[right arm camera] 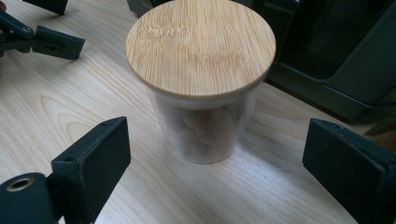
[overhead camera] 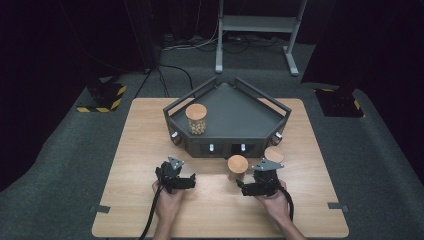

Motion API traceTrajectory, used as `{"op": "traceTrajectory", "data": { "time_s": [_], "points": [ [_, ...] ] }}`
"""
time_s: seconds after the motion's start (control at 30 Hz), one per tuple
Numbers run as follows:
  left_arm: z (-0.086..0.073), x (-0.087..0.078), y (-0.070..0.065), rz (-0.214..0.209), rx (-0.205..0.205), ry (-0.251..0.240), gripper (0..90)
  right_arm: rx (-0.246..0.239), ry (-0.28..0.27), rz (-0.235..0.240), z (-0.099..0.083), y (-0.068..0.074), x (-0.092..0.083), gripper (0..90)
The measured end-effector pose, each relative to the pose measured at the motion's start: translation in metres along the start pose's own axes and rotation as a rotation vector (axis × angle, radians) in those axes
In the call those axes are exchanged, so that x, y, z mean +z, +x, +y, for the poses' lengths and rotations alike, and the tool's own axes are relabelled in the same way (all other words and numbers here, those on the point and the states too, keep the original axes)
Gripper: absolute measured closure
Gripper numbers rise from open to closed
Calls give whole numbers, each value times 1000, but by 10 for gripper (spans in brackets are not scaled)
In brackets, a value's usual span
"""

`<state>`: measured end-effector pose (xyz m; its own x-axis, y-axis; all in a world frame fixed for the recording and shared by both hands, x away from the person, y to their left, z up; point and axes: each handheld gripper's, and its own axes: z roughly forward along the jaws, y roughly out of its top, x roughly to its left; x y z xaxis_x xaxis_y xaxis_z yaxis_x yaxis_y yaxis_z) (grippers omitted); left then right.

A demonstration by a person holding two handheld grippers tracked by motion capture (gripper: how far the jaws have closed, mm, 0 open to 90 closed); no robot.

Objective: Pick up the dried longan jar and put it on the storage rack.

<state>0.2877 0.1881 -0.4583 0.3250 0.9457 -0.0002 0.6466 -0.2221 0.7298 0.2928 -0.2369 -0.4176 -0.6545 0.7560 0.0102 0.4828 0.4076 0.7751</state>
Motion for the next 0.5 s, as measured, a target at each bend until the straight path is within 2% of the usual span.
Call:
{"op": "traceTrajectory", "data": {
  "time_s": [0.17,0.5],
  "points": [
    [0,0,0,0,0,0,22,-10,4,-2,6,5,7,78],
    [0,0,0,0,0,0,22,-15,7,-38,16,17,19,101]
  ]
}}
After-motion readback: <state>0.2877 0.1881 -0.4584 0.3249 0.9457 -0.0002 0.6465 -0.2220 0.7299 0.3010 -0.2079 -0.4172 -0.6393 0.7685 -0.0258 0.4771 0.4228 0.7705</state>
